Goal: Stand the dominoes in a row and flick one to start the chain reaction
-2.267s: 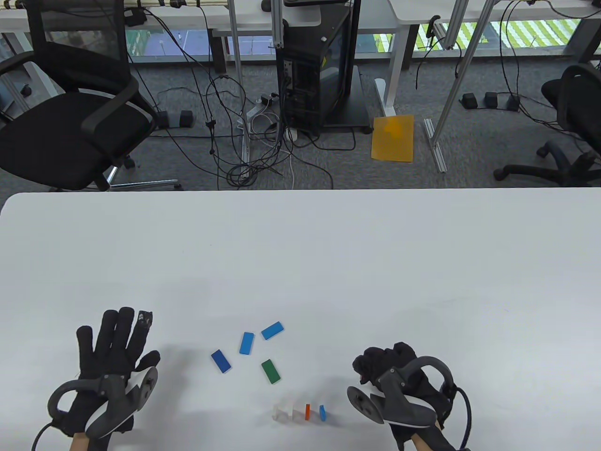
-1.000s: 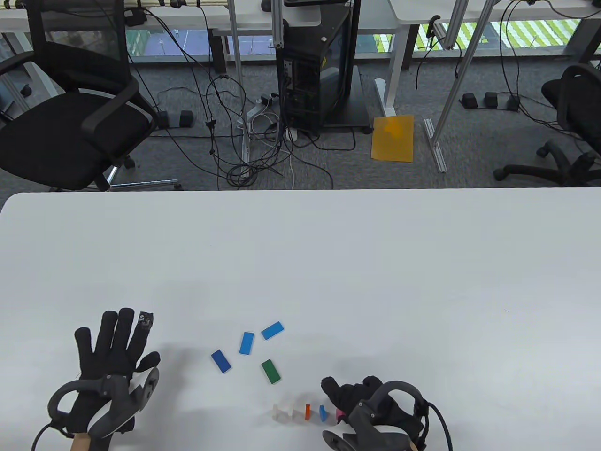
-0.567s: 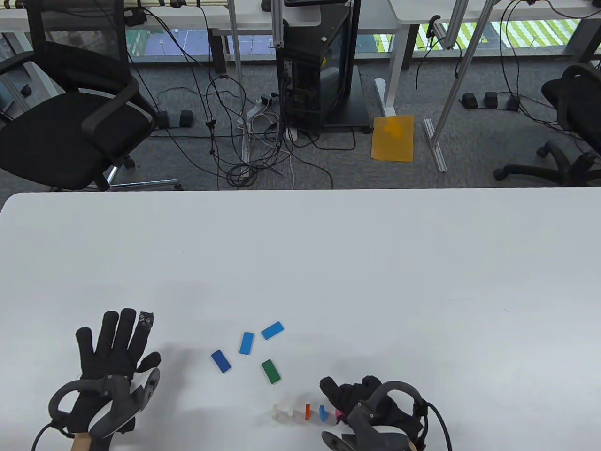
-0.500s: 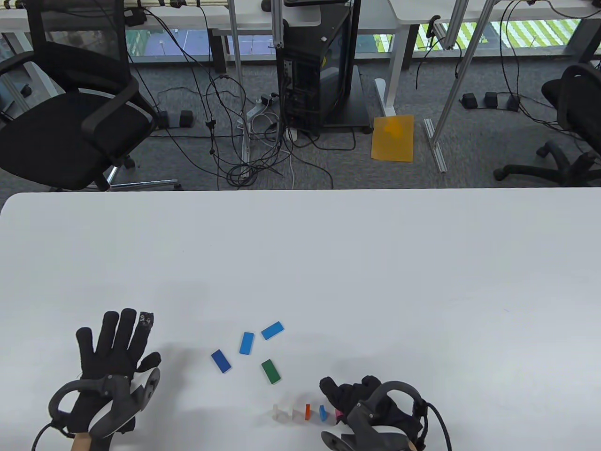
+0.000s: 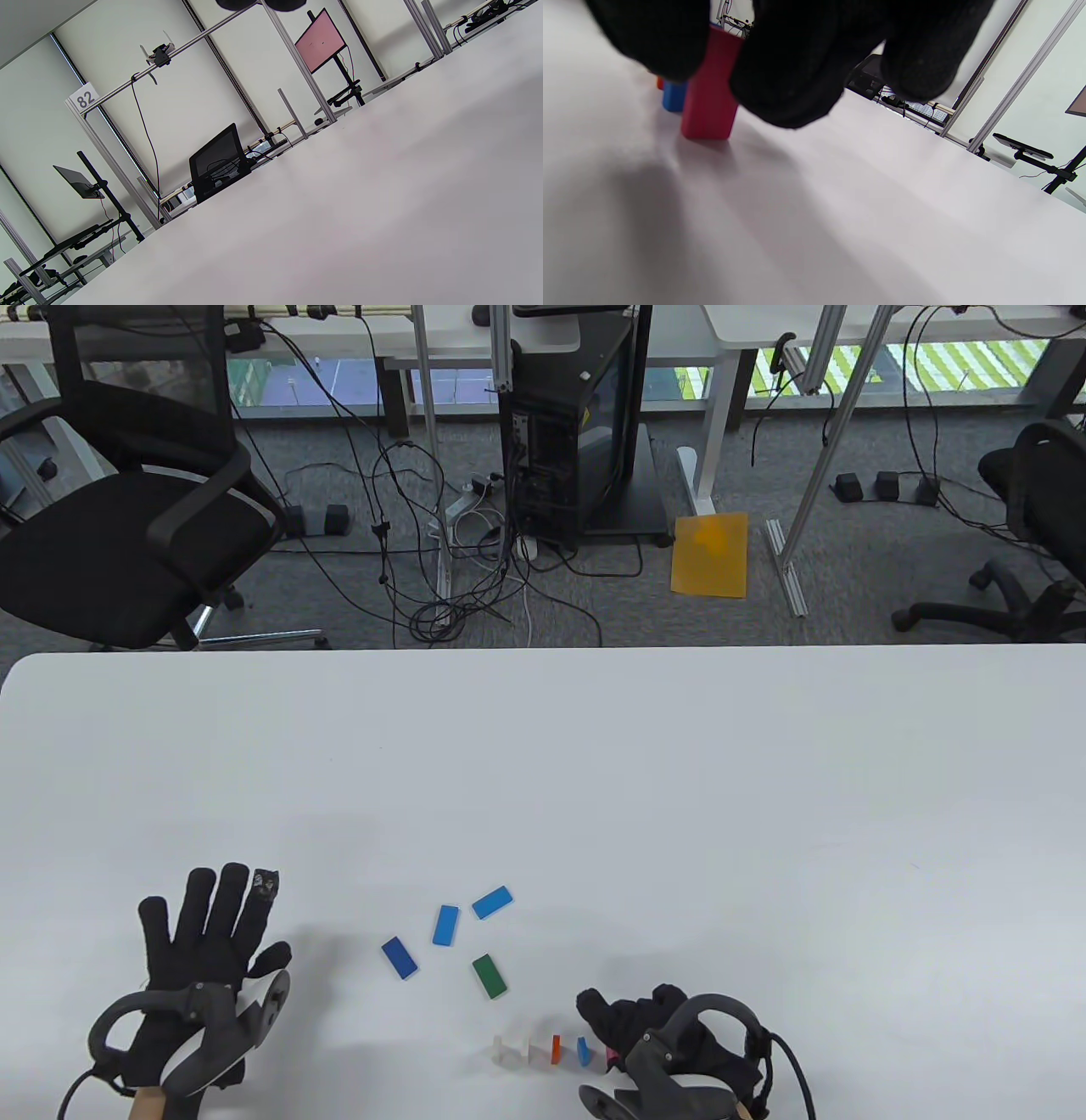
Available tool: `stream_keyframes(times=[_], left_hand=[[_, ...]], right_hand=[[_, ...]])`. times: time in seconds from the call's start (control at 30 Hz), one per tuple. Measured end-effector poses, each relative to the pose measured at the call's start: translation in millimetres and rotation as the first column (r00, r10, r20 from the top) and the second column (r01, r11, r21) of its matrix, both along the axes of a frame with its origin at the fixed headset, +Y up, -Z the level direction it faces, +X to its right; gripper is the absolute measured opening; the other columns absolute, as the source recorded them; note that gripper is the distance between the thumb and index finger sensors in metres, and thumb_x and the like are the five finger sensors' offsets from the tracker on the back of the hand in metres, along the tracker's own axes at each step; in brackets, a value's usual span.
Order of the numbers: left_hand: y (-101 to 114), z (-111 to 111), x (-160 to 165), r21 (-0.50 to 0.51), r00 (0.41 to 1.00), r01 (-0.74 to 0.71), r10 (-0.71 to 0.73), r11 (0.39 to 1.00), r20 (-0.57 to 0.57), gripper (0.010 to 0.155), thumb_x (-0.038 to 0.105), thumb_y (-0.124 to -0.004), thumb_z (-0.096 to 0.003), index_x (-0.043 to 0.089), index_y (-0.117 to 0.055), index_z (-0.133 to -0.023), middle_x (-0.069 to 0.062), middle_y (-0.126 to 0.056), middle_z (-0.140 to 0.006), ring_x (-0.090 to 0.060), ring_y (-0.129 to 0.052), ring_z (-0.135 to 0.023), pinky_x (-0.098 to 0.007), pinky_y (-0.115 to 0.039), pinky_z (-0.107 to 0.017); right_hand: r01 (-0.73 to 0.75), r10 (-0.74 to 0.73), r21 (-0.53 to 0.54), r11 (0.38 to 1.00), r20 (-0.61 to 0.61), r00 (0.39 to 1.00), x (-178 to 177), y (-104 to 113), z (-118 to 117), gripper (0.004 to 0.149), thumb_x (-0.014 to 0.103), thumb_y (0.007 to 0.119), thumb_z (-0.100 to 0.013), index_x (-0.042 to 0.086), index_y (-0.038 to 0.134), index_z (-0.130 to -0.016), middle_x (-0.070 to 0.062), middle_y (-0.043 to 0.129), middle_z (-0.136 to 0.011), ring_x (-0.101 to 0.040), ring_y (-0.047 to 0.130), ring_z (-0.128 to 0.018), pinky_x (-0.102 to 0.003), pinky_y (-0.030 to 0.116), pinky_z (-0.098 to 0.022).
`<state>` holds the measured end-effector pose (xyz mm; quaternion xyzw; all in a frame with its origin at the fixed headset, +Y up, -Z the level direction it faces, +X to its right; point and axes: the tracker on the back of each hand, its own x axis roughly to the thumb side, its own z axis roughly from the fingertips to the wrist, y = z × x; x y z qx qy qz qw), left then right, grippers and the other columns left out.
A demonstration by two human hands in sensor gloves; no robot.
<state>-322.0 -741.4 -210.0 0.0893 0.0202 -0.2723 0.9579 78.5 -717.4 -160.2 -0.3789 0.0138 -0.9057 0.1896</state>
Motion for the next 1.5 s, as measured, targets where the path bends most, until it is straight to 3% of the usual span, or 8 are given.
stream_keyframes(times=[0.57,1.07,1.23,1.4,1.5], left_hand=[[-0.6,-0.2,0.4,-0.006,1.0,0.006,-0.006,1.0,-0.001,0.077,0.072,-0.03,-0.0479,0.04,-0.016,-0.116,0.011,-0.041,-0.129,-0.021,-0.045,-0.123,-0.06,-0.035,-0.084],[-1.7,-1.0,1.1,-0.022,1.0,0.018,-0.018,1.0,-0.006,0.076,0.072,-0.03,-0.0478,0.04,-0.016,-0.116,0.011,-0.041,-0.129,-0.02,-0.044,-0.123,-0.06,-0.035,-0.084],[-1.8,-1.0,1.1,-0.018,1.0,0.016,-0.016,1.0,-0.004,0.076,0.072,-0.03,-0.0479,0.04,-0.016,-0.116,0.011,-0.042,-0.129,-0.02,-0.044,-0.123,-0.06,-0.035,-0.084],[-2.4,-1.2,1.2,-0.018,1.0,0.015,-0.015,1.0,-0.001,0.076,0.072,-0.03,-0.0479,0.04,-0.016,-0.116,0.009,-0.041,-0.129,-0.02,-0.043,-0.123,-0.06,-0.036,-0.084],[-2.7,-1.2,1.0,-0.021,1.0,0.012,-0.012,1.0,-0.003,0.076,0.072,-0.03,-0.0479,0.04,-0.017,-0.116,0.009,-0.04,-0.129,-0.02,-0.042,-0.123,-0.059,-0.035,-0.084]], right_hand=[[0.005,-0.006,0.005,1.0,0.011,1.0,1.2,-2.2,-0.4,0.084,0.05,0.077,-0.037,0.005,0.056,-0.105,-0.002,0.088,-0.086,-0.005,0.098,-0.048,-0.049,0.076,-0.052],[0.116,-0.12,0.054,0.992,0.069,0.99,18.4,14.4,0.6,0.088,0.056,0.073,-0.036,0.005,0.057,-0.106,-0.008,0.085,-0.092,-0.016,0.099,-0.062,-0.058,0.071,-0.056],[0.132,-0.154,0.145,0.981,0.146,0.977,34.9,20.8,-1.7,0.088,0.059,0.069,-0.037,0.006,0.057,-0.107,-0.01,0.083,-0.094,-0.021,0.098,-0.067,-0.061,0.069,-0.058],[0.132,-0.232,0.329,0.935,0.287,0.93,68.8,23.6,-9.9,0.091,0.061,0.065,-0.038,0.006,0.053,-0.109,-0.019,0.073,-0.105,-0.037,0.091,-0.081,-0.067,0.062,-0.059],[0.11,-0.259,0.379,0.919,0.37,0.892,90.0,17.8,-16.9,0.092,0.061,0.063,-0.039,0.005,0.051,-0.11,-0.023,0.068,-0.107,-0.042,0.087,-0.085,-0.069,0.06,-0.06]])
